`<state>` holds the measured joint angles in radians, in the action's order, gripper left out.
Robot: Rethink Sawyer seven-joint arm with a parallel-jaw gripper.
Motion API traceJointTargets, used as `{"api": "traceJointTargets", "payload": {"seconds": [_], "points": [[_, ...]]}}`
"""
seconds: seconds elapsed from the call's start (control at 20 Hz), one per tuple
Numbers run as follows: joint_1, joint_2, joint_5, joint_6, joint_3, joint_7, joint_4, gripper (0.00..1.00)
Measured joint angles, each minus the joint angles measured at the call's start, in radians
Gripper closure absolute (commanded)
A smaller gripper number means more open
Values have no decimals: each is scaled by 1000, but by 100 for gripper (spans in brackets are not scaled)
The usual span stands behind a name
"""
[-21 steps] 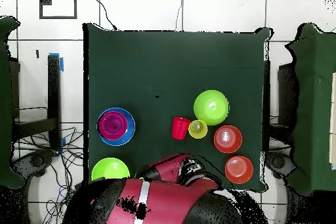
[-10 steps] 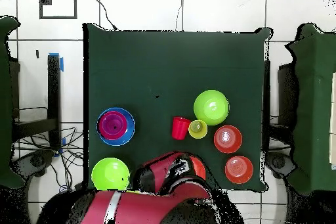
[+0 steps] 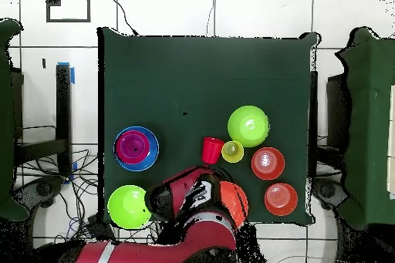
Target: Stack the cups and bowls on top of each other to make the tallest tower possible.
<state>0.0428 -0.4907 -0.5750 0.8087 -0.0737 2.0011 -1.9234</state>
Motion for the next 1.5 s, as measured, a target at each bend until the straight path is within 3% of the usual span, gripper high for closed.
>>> {"api": "traceJointTargets", "payload": {"seconds": [0.7, 1.1, 1.5], "points": [[11, -4, 1, 31, 1, 0, 45, 100], [-57, -33, 22, 94, 1, 0, 54, 100], [-177, -66, 34, 163, -3, 0, 103, 100]]}}
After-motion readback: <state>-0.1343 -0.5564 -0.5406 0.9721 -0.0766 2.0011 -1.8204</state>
